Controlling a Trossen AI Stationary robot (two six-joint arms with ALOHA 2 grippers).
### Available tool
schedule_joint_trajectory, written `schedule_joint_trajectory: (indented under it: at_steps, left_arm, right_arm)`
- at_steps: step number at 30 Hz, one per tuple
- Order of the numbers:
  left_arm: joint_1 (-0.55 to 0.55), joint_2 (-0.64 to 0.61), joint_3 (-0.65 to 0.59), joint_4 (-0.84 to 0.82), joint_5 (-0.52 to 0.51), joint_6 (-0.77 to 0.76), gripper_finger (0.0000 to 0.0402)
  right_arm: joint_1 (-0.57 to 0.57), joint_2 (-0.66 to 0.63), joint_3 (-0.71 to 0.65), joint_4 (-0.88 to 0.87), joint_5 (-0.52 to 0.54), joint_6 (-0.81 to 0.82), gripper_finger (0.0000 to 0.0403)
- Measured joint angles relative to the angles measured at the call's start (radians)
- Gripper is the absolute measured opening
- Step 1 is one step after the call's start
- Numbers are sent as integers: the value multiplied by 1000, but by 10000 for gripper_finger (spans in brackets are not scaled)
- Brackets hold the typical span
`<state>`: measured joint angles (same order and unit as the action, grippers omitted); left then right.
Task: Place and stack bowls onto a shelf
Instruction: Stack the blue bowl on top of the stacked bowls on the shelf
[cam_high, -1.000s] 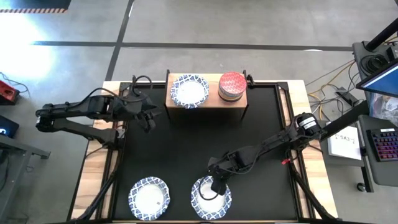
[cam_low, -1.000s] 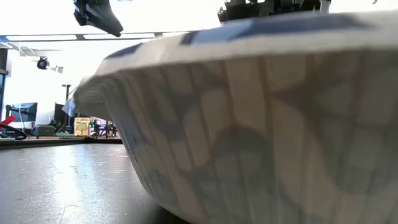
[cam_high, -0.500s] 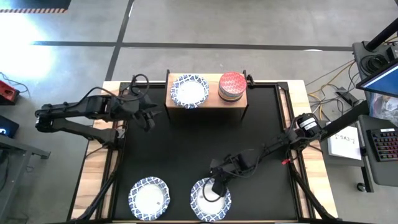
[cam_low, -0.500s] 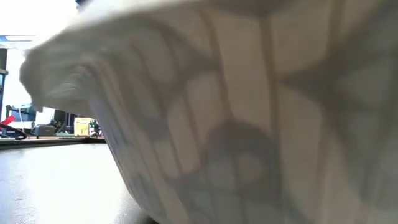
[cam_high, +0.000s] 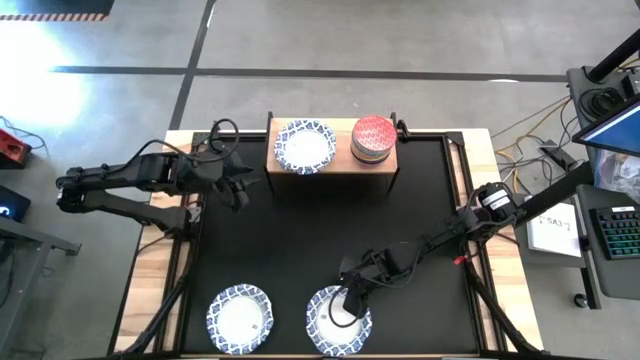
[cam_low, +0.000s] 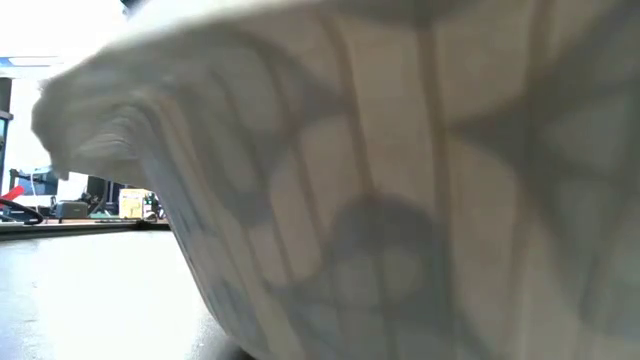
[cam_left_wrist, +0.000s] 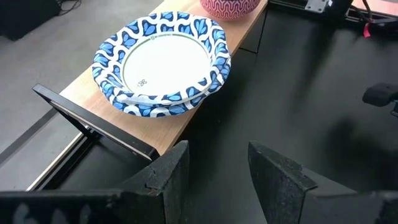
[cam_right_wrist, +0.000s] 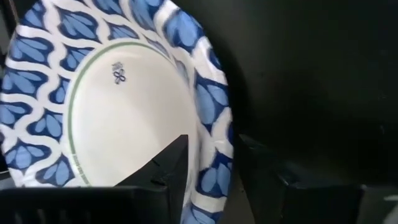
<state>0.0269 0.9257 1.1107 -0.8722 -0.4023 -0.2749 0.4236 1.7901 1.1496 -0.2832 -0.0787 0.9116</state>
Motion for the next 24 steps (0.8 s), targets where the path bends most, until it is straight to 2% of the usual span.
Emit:
schedule_joint_trajectory:
  at_steps: [10,17,20,24]
  left_arm:
    - [0,0,0,6,1,0,149]
    - [0,0,0,6,14,-14,149]
    - [0,2,0,9,55,-23,149]
    - [-14,2,0,16,61,-34,149]
  right_arm:
    - [2,0,0,34,-33,-24,20]
    - [-9,-2,16,27,-59,-55,10]
    - [-25,-13,37,21,-60,-97,9]
    - [-61,-38,78,-33,-43,-168,9]
